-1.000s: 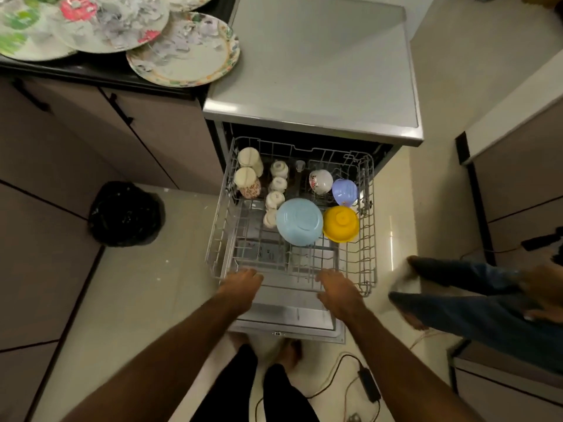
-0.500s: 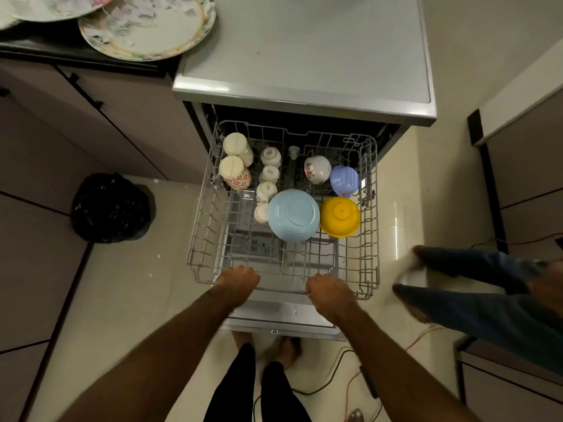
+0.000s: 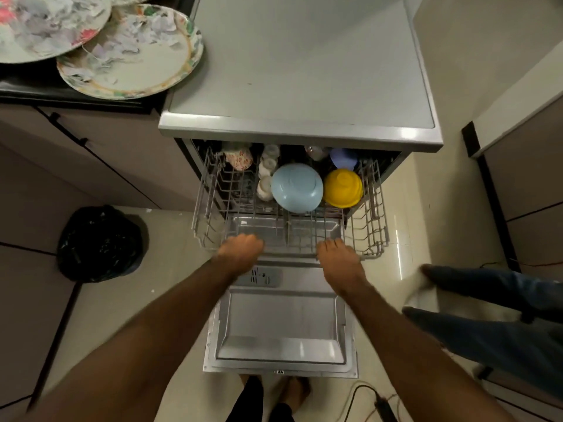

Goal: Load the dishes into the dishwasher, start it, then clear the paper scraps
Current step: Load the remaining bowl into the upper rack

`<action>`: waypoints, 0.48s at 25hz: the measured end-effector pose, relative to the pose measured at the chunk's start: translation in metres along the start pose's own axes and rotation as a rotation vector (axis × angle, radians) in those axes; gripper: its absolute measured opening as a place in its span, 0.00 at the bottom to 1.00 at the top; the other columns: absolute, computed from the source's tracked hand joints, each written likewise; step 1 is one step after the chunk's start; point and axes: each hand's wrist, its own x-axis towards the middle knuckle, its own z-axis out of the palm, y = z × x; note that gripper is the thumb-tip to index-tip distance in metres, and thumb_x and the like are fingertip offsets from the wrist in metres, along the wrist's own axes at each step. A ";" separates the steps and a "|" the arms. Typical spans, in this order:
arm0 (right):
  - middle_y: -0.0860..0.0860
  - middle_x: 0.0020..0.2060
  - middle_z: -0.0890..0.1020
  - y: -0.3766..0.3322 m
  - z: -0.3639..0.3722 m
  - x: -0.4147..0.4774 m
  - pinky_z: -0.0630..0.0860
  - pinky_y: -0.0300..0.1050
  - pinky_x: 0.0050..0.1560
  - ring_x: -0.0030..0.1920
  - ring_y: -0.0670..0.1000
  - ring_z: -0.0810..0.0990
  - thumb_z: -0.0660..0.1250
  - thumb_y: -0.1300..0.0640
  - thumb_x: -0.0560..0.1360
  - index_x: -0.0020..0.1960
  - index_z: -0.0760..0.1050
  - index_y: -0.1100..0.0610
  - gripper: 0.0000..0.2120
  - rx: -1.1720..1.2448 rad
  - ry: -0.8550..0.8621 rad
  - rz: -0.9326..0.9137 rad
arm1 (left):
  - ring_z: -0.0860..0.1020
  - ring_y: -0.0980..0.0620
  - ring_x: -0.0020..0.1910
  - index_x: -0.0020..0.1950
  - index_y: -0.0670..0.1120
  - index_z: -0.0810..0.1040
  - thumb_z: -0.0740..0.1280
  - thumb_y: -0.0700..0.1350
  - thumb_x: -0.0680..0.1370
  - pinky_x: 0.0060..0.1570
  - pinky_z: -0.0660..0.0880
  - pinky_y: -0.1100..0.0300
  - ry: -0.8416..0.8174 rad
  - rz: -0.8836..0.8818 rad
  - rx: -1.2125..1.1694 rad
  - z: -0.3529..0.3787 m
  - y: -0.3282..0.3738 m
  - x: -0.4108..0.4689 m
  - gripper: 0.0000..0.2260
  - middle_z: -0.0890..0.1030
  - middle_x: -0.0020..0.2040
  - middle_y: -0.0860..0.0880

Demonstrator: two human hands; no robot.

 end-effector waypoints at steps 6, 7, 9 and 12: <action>0.58 0.62 0.80 0.017 -0.019 0.078 0.79 0.57 0.58 0.62 0.61 0.78 0.56 0.62 0.78 0.68 0.75 0.60 0.20 -0.050 0.087 0.054 | 0.80 0.41 0.60 0.64 0.43 0.77 0.61 0.38 0.83 0.57 0.78 0.47 0.103 0.032 0.022 -0.038 -0.039 0.063 0.12 0.79 0.61 0.42; 0.59 0.61 0.80 0.022 -0.018 0.089 0.80 0.57 0.57 0.62 0.61 0.78 0.54 0.62 0.76 0.67 0.75 0.60 0.22 -0.051 0.115 0.060 | 0.79 0.41 0.61 0.65 0.44 0.77 0.61 0.39 0.83 0.58 0.78 0.47 0.125 0.036 0.018 -0.038 -0.043 0.074 0.12 0.79 0.63 0.42; 0.60 0.60 0.81 0.031 -0.017 0.110 0.81 0.58 0.55 0.60 0.62 0.79 0.54 0.62 0.74 0.67 0.76 0.62 0.25 -0.041 0.147 0.066 | 0.78 0.40 0.64 0.68 0.45 0.76 0.61 0.40 0.83 0.59 0.76 0.47 0.147 0.023 0.016 -0.042 -0.051 0.096 0.14 0.77 0.66 0.42; 0.61 0.63 0.80 0.042 -0.018 0.138 0.81 0.58 0.53 0.61 0.63 0.79 0.60 0.63 0.75 0.70 0.75 0.62 0.24 -0.052 0.180 0.074 | 0.78 0.40 0.65 0.69 0.45 0.75 0.59 0.40 0.83 0.58 0.76 0.46 0.178 -0.005 0.004 -0.053 -0.061 0.122 0.14 0.77 0.68 0.43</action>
